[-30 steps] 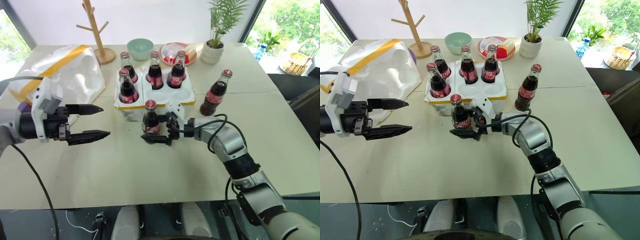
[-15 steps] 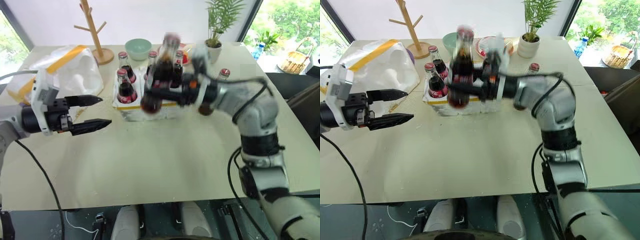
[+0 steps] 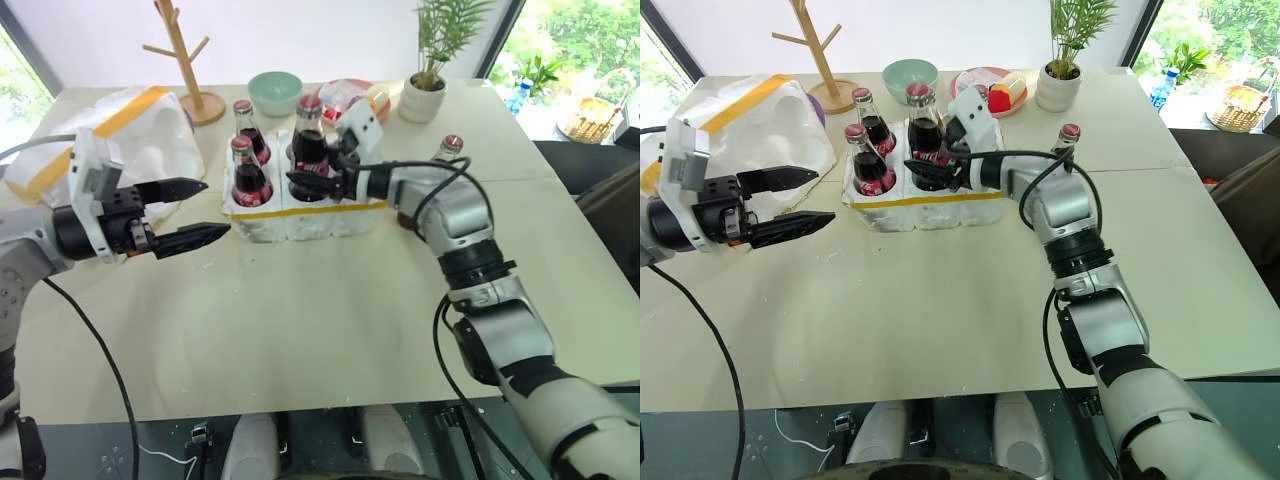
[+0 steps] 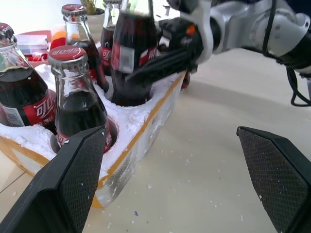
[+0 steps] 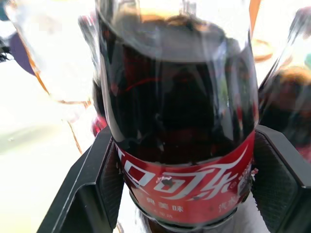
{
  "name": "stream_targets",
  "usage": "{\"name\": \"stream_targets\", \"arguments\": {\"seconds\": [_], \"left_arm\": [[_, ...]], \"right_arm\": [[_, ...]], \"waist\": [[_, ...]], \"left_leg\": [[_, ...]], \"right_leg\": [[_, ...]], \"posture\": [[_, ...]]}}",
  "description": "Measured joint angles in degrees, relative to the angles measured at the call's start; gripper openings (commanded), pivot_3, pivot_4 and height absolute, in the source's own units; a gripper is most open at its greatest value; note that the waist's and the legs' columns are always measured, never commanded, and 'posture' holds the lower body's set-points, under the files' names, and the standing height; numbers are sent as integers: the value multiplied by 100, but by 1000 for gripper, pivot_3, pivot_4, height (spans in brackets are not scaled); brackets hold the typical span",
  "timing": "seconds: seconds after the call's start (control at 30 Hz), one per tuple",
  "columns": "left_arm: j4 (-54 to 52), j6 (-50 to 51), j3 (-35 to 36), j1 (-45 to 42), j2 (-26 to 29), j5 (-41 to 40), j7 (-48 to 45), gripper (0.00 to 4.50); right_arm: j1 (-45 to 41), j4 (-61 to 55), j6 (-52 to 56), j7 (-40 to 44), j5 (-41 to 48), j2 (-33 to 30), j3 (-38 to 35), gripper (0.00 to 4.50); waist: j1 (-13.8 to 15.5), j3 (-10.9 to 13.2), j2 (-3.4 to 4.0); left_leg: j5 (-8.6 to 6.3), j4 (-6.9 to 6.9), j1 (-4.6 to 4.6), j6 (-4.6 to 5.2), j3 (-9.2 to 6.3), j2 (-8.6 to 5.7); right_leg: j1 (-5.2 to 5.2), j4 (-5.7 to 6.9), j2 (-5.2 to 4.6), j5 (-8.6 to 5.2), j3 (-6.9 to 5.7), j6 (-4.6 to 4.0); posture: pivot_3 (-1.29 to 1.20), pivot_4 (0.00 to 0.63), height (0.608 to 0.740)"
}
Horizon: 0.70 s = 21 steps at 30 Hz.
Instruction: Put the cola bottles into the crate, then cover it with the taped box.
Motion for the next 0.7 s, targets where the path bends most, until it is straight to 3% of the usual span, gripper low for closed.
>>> {"name": "stream_targets", "arguments": {"seconds": [0.07, 0.13, 0.33, 0.7], "left_arm": [[-18, 0, 0, 3, 0, 0, 17, 4500], [-50, 0, -1, -1, 0, -1, 34, 4500], [-67, -2, -77, -137, 0, -1, 43, 4500], [417, -238, -756, -787, -149, 110, -322, 4500]], "right_arm": [[46, 236, -194, -115, -188, 63, 23, 3893], [-8, 279, -259, -220, -245, 127, -23, 4453], [210, -222, 210, -257, -151, 23, -198, 4453], [1804, -4195, 3610, -131, 1820, -1637, -1566, 4453]], "waist": [[4, 0, 0], [2, -3, -4], [27, -3, -4], [54, -3, -4]], "left_leg": [[1, 3, 1, -1, -1, -1], [1, 6, 12, -2, -2, 0], [5, 6, 13, -9, -6, -1], [4, 7, 22, -6, -10, -4]], "right_leg": [[2, 4, -1, 0, 0, 0], [11, 11, -1, 0, 0, 0], [7, 39, -2, -1, 0, -2], [8, 43, 0, -5, 1, -6]], "posture": [[0, 150, 740], [0, 150, 740], [0, 150, 740], [0, 150, 740]]}}
